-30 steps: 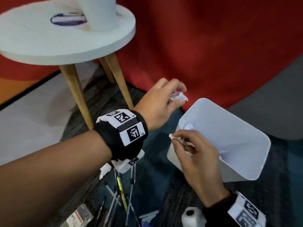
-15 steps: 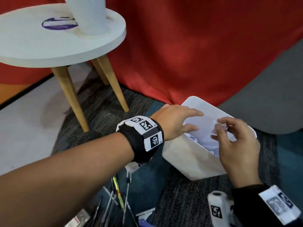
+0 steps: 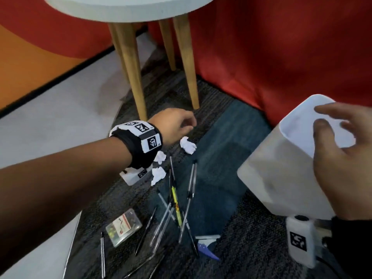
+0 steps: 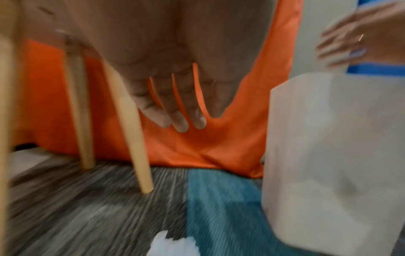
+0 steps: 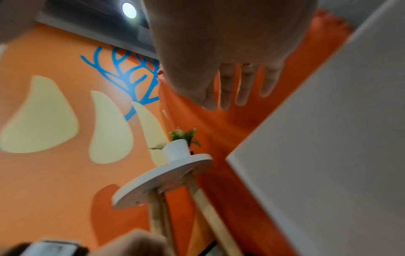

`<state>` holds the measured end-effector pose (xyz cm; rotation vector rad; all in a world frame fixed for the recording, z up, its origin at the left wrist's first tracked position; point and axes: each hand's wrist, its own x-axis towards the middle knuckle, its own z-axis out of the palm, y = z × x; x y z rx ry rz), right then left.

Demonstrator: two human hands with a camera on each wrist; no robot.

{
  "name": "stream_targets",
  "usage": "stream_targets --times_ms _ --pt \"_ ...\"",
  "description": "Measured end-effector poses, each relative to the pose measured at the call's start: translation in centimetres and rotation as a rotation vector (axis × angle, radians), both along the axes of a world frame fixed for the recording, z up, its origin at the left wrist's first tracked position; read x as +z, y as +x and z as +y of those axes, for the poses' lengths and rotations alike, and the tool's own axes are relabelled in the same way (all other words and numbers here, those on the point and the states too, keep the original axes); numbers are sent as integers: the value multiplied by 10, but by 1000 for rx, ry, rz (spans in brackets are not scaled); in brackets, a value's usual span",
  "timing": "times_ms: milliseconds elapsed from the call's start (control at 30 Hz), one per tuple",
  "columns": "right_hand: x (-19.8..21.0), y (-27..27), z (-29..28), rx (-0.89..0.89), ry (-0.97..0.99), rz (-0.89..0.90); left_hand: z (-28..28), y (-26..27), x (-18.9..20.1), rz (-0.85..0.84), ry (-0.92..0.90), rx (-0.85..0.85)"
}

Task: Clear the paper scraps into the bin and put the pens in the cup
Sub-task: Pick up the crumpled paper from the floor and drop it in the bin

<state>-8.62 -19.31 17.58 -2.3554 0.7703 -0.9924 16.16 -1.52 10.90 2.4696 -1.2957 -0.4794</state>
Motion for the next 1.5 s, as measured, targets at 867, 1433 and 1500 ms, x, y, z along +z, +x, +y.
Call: stream_targets --times_ms 867,1433,1500 --pt "-251 198 92 482 185 1135 133 -24 -196 229 373 179" --pt "-185 120 72 385 334 403 81 -23 -108 174 -41 200" --pt "-157 110 72 333 383 310 62 -26 -76 129 -154 179"
